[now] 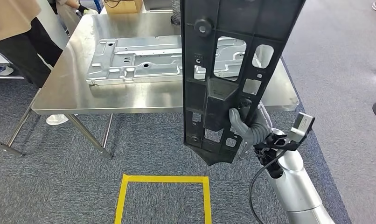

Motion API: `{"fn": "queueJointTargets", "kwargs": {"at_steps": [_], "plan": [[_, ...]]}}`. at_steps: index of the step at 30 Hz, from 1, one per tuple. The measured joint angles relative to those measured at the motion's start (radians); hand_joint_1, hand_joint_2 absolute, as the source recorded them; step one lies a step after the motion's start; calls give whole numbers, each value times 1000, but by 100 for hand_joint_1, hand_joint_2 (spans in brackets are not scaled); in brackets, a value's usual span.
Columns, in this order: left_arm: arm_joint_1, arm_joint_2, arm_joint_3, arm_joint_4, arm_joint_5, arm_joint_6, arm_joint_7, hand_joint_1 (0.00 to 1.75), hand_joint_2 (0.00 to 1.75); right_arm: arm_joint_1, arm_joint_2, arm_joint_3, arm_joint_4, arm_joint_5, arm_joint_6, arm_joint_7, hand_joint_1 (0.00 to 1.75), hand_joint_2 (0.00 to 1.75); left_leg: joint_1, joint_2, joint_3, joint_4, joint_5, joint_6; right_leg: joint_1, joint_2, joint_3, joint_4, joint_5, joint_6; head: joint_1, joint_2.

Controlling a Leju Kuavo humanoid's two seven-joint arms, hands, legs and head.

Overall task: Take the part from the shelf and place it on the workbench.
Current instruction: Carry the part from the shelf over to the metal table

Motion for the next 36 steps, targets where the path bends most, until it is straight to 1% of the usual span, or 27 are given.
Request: {"fn": "queueJointTargets", "kwargs": {"at_steps": [1,3,5,8,10,11,13,14,15,16,17,18,19,20,21,22,25,26,27,29,30,31,32,33,34,35,36], "plan": [[2,1,0,0,0,0,0,0,175,3,0,-1,-14,5,0,-7,175,175,2,1,0,-33,28,-2,-1,1,12,0,-9,2,0,0],[4,2,0,0,0,0,0,0,175,3,0,-2,-50,7,6,-12,175,175,3,2,30,-165,130,0,-1,1,36,1,-27,9,0,0],[5,3,0,0,-2,0,0,0,175,-1,0,-3,-86,8,17,-9,175,175,-1,4,52,-254,185,10,0,2,48,-1,-41,20,-1,0],[6,3,0,0,-3,3,0,0,175,-10,0,0,-139,8,34,3,175,175,-4,3,66,-272,189,34,0,3,54,8,-49,41,-1,0],[5,3,0,0,-3,3,0,0,175,-23,0,3,-171,4,45,11,175,175,-2,1,83,-278,187,46,-2,1,37,56,-65,50,1,0],[4,3,0,0,-3,4,0,0,175,-30,0,4,-183,1,49,13,175,175,-2,1,89,-280,184,51,-3,1,7,109,-85,54,1,0],[1,3,0,0,-2,5,0,0,175,-40,0,8,-199,-3,53,15,175,175,-5,0,97,-281,175,58,-3,0,-78,241,-136,59,3,0],[0,3,0,0,-2,6,1,0,175,-42,0,10,-203,-4,54,16,175,175,-7,-1,102,-281,169,59,-2,0,-114,287,-150,59,3,0],[1,4,0,0,-2,6,1,0,175,-42,0,12,-206,-5,55,18,175,175,-9,-2,109,-281,164,60,-2,0,-134,300,-145,56,3,0],[2,4,0,0,-1,6,1,0,175,-43,0,15,-208,-8,58,19,175,175,-12,-3,117,-281,158,61,-1,0,-140,285,-124,52,3,0],[3,3,0,0,-1,6,1,0,175,-46,0,18,-210,-12,61,21,175,175,-14,-4,126,-281,152,61,1,1,-128,239,-87,47,3,0],[3,3,0,0,-1,6,1,0,175,-51,0,21,-213,-19,66,23,175,175,-17,-5,136,-281,145,60,6,0,-103,166,-36,38,3,0],[2,2,0,0,0,6,0,0,175,-58,0,25,-216,-31,72,26,175,175,-20,-5,145,-281,139,59,11,0,-81,105,-8,29,2,0],[1,2,0,0,1,6,0,0,175,-66,0,31,-219,-46,79,31,175,175,-21,-5,151,-282,133,55,16,0,-62,54,7,20,1,0],[0,1,0,0,1,5,0,0,175,-76,0,38,-221,-63,86,36,175,175,-22,-5,157,-283,128,50,21,0,-50,21,14,12,0,0],[-1,1,0,0,2,5,0,0,175,-83,0,45,-222,-79,92,41,175,175,-22,-3,158,-278,129,45,23,1,-47,16,8,7,-1,0],[-3,3,1,0,2,6,0,0,175,-99,-1,63,-224,-121,113,53,175,175,-22,-1,157,-238,121,27,15,-1,-16,-4,26,-4,-3,0],[-3,4,1,0,2,6,0,0,175,-104,-2,69,-225,-138,123,58,175,175,-21,-1,142,-205,103,21,11,-2,-6,-8,24,-6,-6,0],[-4,4,1,0,2,6,0,0,175,-109,-2,77,-224,-156,132,62,175,175,-16,0,112,-154,78,15,9,-4,-1,-10,21,-8,-9,0],[-3,4,1,0,2,6,0,0,175,-115,-2,93,-223,-188,145,75,175,175,-6,0,36,-42,30,4,8,-4,2,-9,14,-9,-12,0],[-1,4,1,0,2,6,0,0,175,-115,-2,99,-222,-202,149,83,175,175,0,1,8,-11,22,-2,7,-3,5,-8,9,-7,-12,0],[0,4,1,0,2,7,0,0,175,-115,-3,104,-219,-218,153,91,175,175,4,1,-4,-14,36,-7,5,-2,9,-7,3,-4,-12,0],[1,4,1,0,3,7,0,0,175,-116,-3,108,-215,-236,159,99,175,175,8,1,2,-52,70,-11,3,-2,16,-6,-3,-1,-12,0],[1,5,2,0,3,8,1,0,175,-117,-3,112,-211,-258,167,110,175,175,11,2,24,-119,119,-15,0,-2,23,-4,-10,4,-12,0],[1,5,2,0,3,9,2,0,175,-119,-3,117,-204,-282,176,121,175,175,14,3,45,-183,155,-17,-1,-2,30,-2,-18,10,-12,0],[0,4,2,0,3,10,2,0,175,-121,-3,122,-196,-305,185,133,175,175,13,4,61,-232,173,-14,-2,-2,33,-1,-23,16,-13,0],[0,4,3,0,3,11,3,0,175,-123,-2,129,-188,-326,192,145,175,175,12,5,69,-261,182,-9,-1,-2,34,0,-28,23,-13,0]]}}
